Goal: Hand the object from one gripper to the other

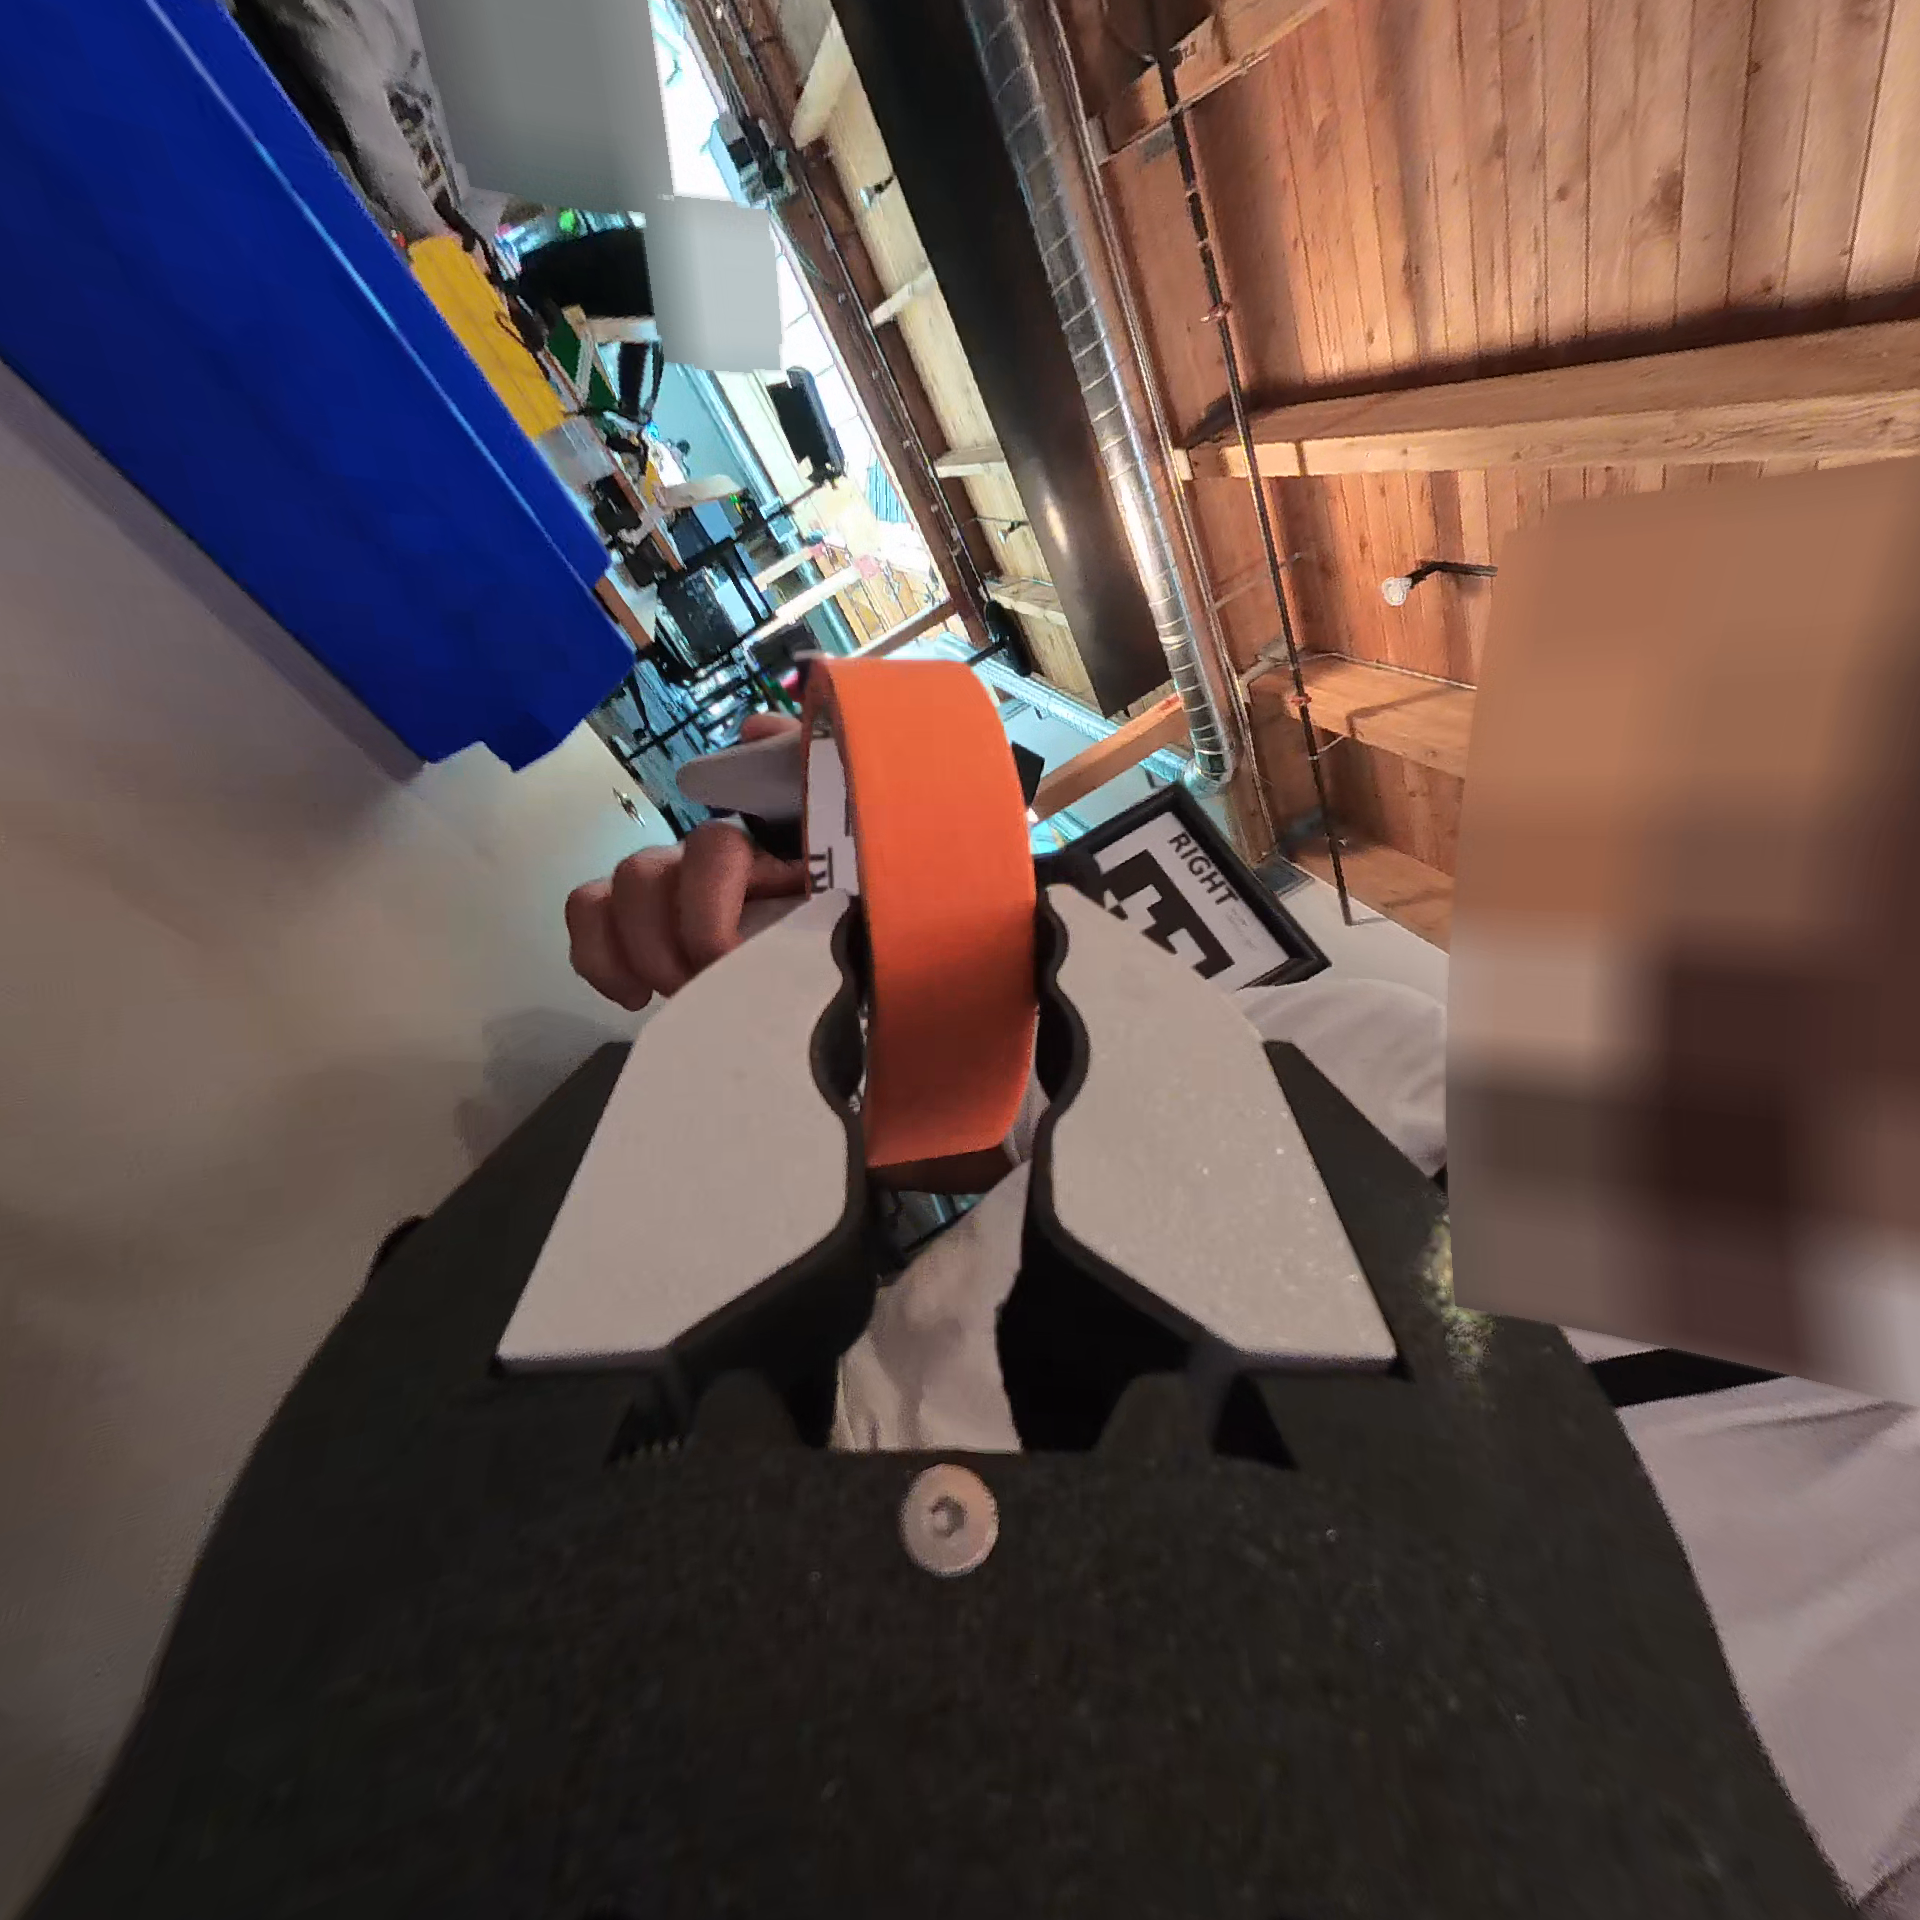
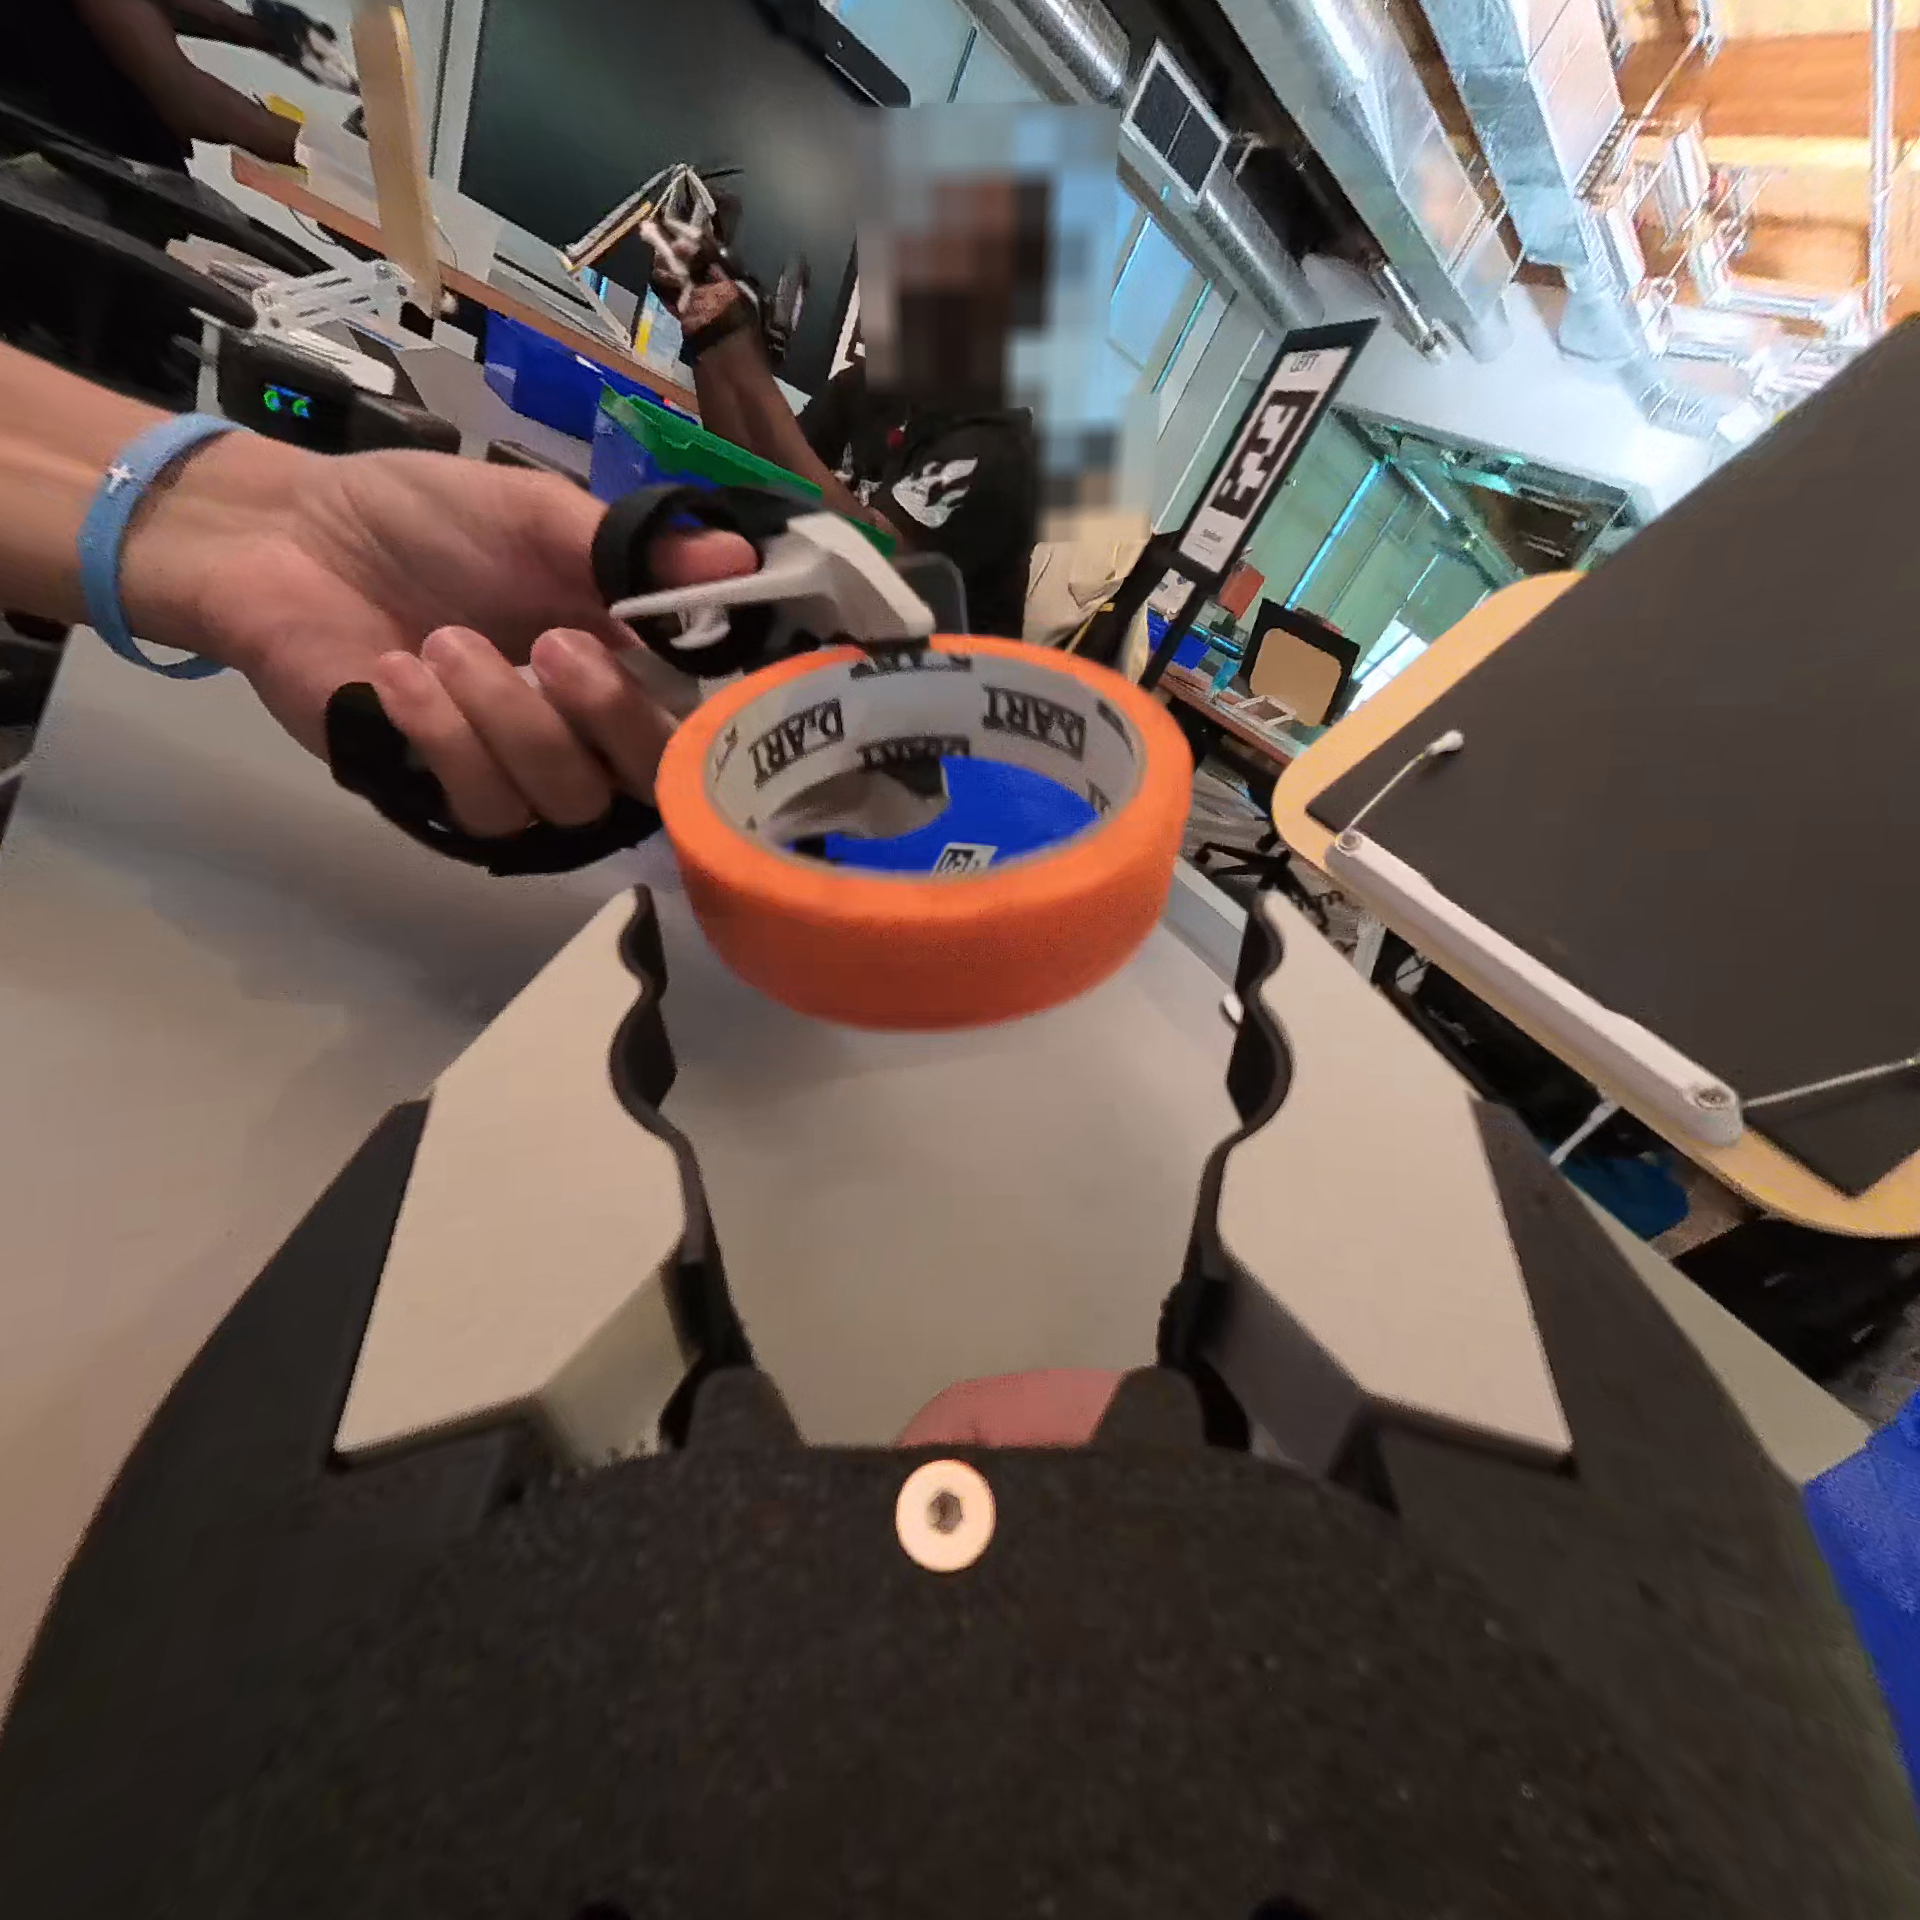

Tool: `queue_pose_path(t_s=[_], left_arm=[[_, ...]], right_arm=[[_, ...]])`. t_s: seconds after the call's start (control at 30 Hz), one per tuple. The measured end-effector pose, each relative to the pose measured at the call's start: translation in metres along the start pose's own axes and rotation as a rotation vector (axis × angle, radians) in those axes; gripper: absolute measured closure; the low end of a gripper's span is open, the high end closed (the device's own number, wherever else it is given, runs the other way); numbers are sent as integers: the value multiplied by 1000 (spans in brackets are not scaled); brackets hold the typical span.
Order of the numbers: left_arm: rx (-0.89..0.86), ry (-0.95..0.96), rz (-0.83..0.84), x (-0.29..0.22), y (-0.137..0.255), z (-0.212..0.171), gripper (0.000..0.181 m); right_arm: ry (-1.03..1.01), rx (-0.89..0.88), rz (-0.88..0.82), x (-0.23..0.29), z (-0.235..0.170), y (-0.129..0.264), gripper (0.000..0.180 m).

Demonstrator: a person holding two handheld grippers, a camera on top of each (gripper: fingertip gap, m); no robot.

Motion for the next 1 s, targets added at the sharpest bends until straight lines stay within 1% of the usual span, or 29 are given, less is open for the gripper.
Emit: queue_pose_path(t_s=[0.07,0.1,0.2,0.3,0.4,0.43,0.47,0.5,0.53,0.6,0.67,0.77,0.83,0.87,0.9,0.93,0.97,1.0], left_arm=[[38,8,3,5,-12,-11,152],[51,32,-16,6,-18,-15,152],[18,76,-55,8,-25,-17,152],[37,38,-16,8,-25,-17,152],[61,-37,28,3,-26,-15,152],[60,-81,73,2,-24,-14,146],[45,-128,165,2,-17,-13,129],[13,-183,297,3,-5,-11,103],[-24,-267,405,-2,8,-12,91],[-106,-426,514,-22,30,-25,103],[-180,-475,550,-34,46,-46,103],[-283,-422,564,-28,68,-82,101],[-361,-349,553,-21,80,-99,102],[-382,-297,517,-23,83,-102,98],[-392,-272,465,-28,85,-103,101],[-396,-279,435,-33,87,-102,110],[-387,-299,446,-35,89,-102,116],[-372,-322,486,-33,92,-102,115]], right_arm=[[32,-11,8,6,3,-2,67],[57,-25,43,12,5,-2,66],[126,-13,36,15,6,-1,66],[81,21,87,13,4,-1,66],[100,35,84,10,9,0,67],[113,49,64,6,10,2,67],[133,57,32,-2,13,5,67],[147,60,-12,-14,16,10,67],[143,63,-68,-31,22,19,67],[137,56,-200,-75,38,43,67],[144,27,-373,-133,60,79,68],[102,-65,-647,-217,94,142,67],[57,-64,-770,-259,98,175,67],[32,-47,-818,-275,94,188,68],[-1,-25,-859,-289,83,197,67],[-39,9,-888,-301,67,202,68],[-82,55,-909,-312,46,204,68],[-130,103,-916,-319,21,202,68]])
Point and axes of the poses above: each gripper's, where its closed fingertips meet, y back along the fingers, z out of its top, x = y × z across the jaws, the point moved 3 cm from there along y, back along the fingers, and after that the axes turned 6 degrees about y, right-handed, at the moved point
